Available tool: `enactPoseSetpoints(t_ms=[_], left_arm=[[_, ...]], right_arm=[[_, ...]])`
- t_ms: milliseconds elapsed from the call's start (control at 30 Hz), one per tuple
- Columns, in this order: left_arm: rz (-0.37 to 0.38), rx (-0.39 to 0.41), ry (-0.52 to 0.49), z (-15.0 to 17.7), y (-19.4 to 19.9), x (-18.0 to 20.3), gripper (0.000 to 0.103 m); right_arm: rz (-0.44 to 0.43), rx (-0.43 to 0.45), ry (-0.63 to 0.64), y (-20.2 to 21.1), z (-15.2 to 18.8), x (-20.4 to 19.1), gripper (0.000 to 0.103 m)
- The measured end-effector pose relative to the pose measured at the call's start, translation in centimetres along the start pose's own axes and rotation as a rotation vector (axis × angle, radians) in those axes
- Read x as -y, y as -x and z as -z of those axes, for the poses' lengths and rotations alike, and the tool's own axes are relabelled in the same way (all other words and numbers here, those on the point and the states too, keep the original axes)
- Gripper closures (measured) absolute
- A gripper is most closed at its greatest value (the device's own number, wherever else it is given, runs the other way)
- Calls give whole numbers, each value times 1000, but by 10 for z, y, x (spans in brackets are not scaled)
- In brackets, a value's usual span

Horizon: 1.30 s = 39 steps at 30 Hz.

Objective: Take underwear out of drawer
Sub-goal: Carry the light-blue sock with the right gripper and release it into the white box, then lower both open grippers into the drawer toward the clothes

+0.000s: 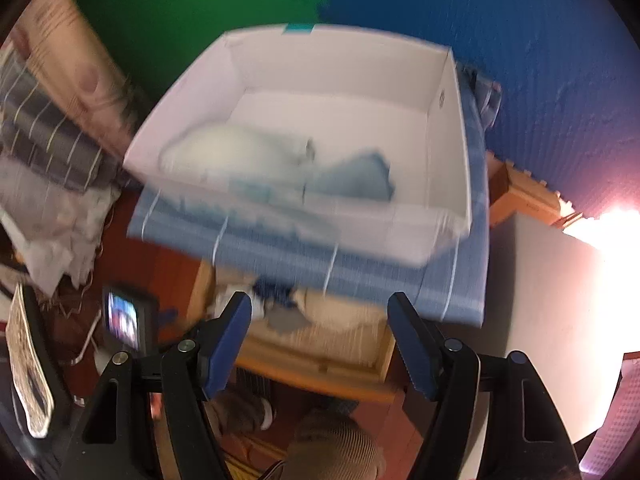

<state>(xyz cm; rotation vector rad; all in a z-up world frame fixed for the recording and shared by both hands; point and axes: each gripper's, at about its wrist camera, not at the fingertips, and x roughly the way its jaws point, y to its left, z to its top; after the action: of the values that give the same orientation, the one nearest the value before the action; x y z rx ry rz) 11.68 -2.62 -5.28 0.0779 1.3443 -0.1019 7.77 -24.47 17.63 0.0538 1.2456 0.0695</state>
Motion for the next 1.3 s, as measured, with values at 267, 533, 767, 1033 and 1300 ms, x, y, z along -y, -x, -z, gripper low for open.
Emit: enactPoseSetpoints(t_ms=[267,533,767,1033,1300], left_arm=[[-40,-29,-114,-14,-9,17,51],[-37,-115,-112,-28,-34,24,51],[-11,-182,-109,-39,-58,31,51],[12,-222,-73,-53,-80,32,51],[28,-238,-47,-59,-101,26,51]], right_arm=[[-15,-129,-30,-62,62,0,35],[-16,-245,-97,-146,87,2,35],[-51,-306,-161,-200,92,-4,35],[-75,-359,-194,-240,90,-15,35],[-77,-393,-219,-264,87,-16,35]])
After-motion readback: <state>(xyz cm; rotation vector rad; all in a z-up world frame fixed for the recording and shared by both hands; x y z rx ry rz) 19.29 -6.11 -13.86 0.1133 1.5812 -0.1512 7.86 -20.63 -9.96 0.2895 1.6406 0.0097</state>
